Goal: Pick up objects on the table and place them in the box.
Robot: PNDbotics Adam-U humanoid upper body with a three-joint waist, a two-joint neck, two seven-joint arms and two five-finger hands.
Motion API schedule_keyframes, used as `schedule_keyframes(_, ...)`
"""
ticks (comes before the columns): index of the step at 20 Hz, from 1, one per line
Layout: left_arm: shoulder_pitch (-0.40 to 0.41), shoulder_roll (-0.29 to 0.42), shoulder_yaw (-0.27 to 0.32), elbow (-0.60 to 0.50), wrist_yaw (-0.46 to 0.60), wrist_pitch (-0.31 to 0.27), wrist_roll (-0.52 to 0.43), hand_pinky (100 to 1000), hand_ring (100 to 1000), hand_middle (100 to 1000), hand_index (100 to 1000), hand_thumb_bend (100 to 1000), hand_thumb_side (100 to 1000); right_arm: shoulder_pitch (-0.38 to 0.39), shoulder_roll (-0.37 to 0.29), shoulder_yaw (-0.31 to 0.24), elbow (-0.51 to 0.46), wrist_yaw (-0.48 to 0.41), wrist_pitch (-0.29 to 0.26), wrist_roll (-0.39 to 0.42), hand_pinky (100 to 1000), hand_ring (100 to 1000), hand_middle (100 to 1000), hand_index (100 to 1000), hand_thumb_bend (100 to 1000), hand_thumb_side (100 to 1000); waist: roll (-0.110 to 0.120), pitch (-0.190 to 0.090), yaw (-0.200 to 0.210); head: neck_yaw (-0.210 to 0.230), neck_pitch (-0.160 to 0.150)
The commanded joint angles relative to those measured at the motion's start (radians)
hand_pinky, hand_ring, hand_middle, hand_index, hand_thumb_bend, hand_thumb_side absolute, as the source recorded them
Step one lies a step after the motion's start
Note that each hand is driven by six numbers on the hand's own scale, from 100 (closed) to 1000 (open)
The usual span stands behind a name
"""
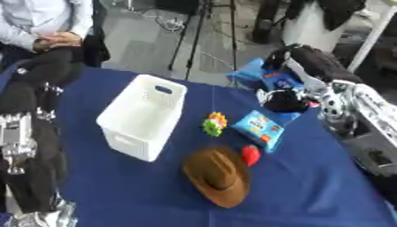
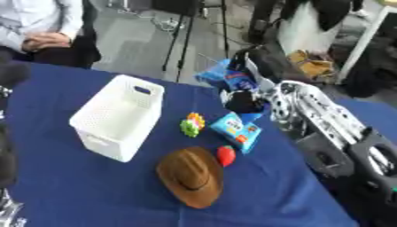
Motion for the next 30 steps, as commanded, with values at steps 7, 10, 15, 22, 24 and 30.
schedule_keyframes(7, -0.051, -0.003, -0.024, -0.02, 0.026, -0.001, -0.028, 800, 727, 733, 719, 100, 1000, -0.083, -0.025, -0.031, 0.089, 0.004, 0.004, -0.052, 196, 575, 499, 560, 100, 257, -0.008, 0.015, 0.075, -0.068, -0.063)
schedule_keyframes(10, -0.067, -0.005, -0.028, -0.02, 0.032, -0.001, -0.036, 800, 727, 732, 719, 100, 1000, -0.101, -0.027, -0.034, 0.12, 0.01, -0.001, -0.067, 192, 578, 498, 559, 100, 259, -0.012, 0.026, 0.108, -0.089, -0.08)
schedule_keyframes(15, -0.088, -0.005, -0.034, -0.02, 0.038, -0.003, -0.045, 800, 727, 732, 719, 100, 1000, -0.124, -0.026, -0.035, 0.151, 0.014, -0.012, -0.084, 184, 577, 494, 551, 100, 261, -0.02, 0.041, 0.145, -0.121, -0.099)
schedule_keyframes(22, -0.115, -0.002, -0.049, -0.02, 0.053, -0.006, -0.063, 799, 727, 732, 719, 100, 1000, -0.158, -0.037, -0.04, 0.186, 0.019, -0.024, -0.106, 168, 579, 490, 540, 100, 265, -0.035, 0.064, 0.205, -0.182, -0.133)
schedule_keyframes(24, -0.128, -0.001, -0.051, -0.02, 0.056, -0.005, -0.069, 799, 726, 732, 719, 100, 1000, -0.166, -0.043, -0.043, 0.199, 0.023, -0.028, -0.114, 165, 580, 490, 540, 100, 267, -0.038, 0.072, 0.225, -0.205, -0.143)
schedule_keyframes(30, -0.148, 0.007, -0.049, -0.02, 0.058, -0.002, -0.072, 799, 726, 732, 718, 100, 1000, -0.177, -0.052, -0.045, 0.221, 0.027, -0.037, -0.127, 161, 584, 488, 552, 100, 269, -0.043, 0.085, 0.254, -0.237, -0.152)
